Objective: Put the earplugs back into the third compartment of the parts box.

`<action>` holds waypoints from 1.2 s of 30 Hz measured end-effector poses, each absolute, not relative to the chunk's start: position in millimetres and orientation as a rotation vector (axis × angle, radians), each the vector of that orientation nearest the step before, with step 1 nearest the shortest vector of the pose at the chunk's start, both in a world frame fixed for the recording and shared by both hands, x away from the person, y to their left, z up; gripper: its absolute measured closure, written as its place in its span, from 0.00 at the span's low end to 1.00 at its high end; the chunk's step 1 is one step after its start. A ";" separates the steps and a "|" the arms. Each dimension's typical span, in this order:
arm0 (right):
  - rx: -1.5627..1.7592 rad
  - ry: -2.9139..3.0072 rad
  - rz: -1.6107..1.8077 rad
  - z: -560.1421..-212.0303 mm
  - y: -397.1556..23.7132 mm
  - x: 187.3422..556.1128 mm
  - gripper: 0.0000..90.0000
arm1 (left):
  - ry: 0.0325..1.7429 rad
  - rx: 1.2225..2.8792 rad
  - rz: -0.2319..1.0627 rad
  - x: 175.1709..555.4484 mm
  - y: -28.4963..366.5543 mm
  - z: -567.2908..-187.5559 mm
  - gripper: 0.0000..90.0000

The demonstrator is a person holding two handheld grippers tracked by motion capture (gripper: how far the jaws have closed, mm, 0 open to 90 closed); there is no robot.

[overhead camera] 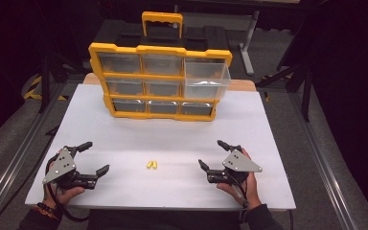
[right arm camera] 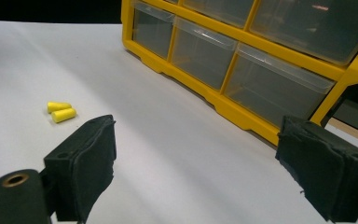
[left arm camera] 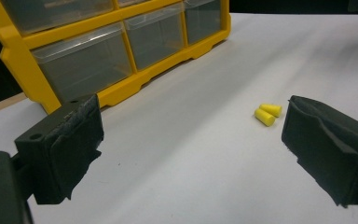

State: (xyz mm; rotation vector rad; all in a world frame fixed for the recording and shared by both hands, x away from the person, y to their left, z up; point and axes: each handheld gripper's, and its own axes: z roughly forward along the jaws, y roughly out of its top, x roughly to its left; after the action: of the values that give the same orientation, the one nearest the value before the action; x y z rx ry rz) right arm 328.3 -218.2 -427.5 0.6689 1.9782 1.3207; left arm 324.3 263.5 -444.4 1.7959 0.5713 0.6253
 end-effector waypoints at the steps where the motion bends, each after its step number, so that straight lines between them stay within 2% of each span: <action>1: 0.669 1.981 1.321 -427.6 -219.0 328.3 0.14 | 0.570 1.796 0.615 325.0 263.1 -444.7 0.07; 14: 0.634 2.146 1.345 -420.7 -207.2 341.2 0.12 | 0.556 1.800 0.594 322.8 263.1 -446.0 0.07; 25: 0.389 2.443 1.265 -416.9 -145.3 368.5 0.18 | 0.543 1.819 0.584 325.5 258.9 -447.1 0.06; 27: 0.331 2.527 1.243 -422.6 -126.4 378.1 0.23 | 0.540 1.819 0.577 325.9 258.1 -447.7 0.06; 35: 0.254 2.658 1.185 -435.2 -89.7 395.2 0.26 | 0.533 1.830 0.577 325.5 258.8 -447.5 0.05; 36: 0.223 2.700 1.150 -438.6 -80.4 398.8 0.30 | 0.536 1.817 0.579 325.7 259.7 -447.3 0.05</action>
State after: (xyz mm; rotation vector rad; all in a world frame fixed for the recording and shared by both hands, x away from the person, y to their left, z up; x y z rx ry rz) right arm 398.8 -80.4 -438.6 0.2233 2.7000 1.1499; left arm 325.7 259.7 -447.3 1.8172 0.5358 0.5786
